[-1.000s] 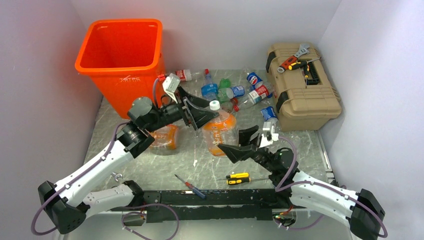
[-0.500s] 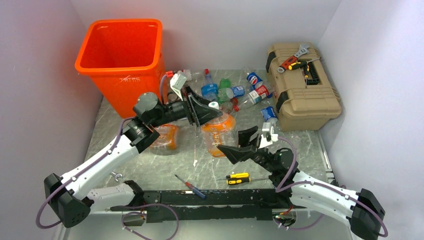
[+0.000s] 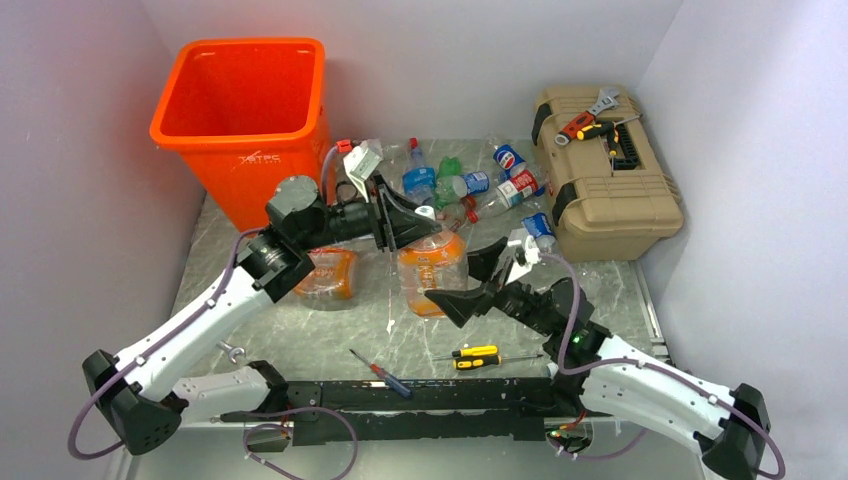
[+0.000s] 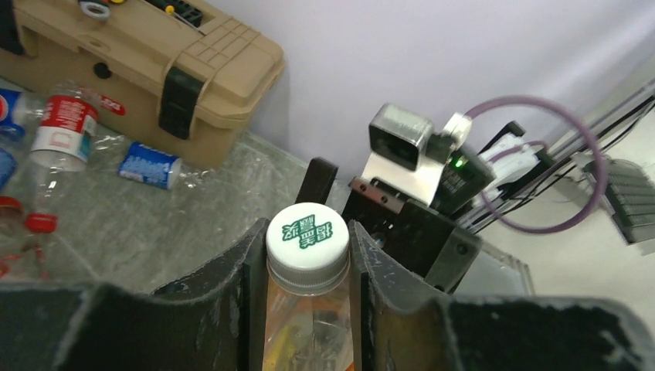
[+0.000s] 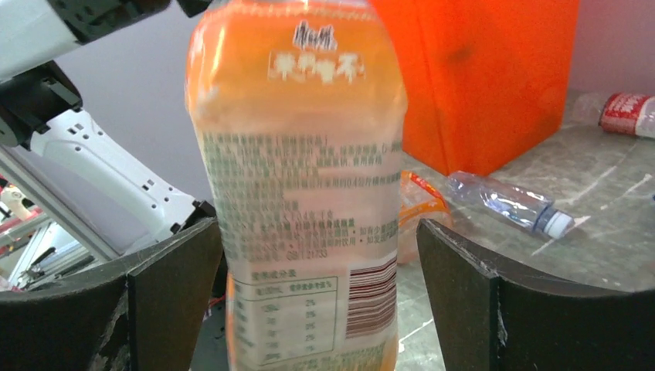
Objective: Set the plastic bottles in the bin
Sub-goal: Pick up the plastic bottle at the center of the board, then place the plastic bottle in the trash bin.
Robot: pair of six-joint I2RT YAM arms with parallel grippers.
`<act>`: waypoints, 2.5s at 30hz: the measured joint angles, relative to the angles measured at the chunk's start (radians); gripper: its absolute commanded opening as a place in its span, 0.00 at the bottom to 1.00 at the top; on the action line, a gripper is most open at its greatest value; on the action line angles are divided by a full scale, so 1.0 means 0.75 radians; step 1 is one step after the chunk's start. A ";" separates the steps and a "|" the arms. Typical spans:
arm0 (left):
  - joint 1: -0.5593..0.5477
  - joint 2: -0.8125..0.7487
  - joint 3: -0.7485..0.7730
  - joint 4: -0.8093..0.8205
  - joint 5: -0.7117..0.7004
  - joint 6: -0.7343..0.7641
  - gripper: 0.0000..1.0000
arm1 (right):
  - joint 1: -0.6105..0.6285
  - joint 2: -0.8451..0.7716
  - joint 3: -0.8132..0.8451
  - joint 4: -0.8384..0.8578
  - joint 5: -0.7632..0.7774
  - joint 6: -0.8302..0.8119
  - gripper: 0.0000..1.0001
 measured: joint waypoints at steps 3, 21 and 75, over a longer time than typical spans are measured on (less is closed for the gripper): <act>0.000 -0.021 0.066 -0.150 -0.031 0.101 0.00 | -0.001 -0.011 0.137 -0.242 0.015 -0.023 1.00; 0.000 -0.094 0.685 -0.879 -0.644 0.813 0.00 | 0.000 -0.191 0.316 -0.816 0.327 -0.040 1.00; 0.947 0.801 0.860 -0.270 -1.402 0.994 0.99 | -0.001 -0.311 0.135 -0.889 0.393 0.074 1.00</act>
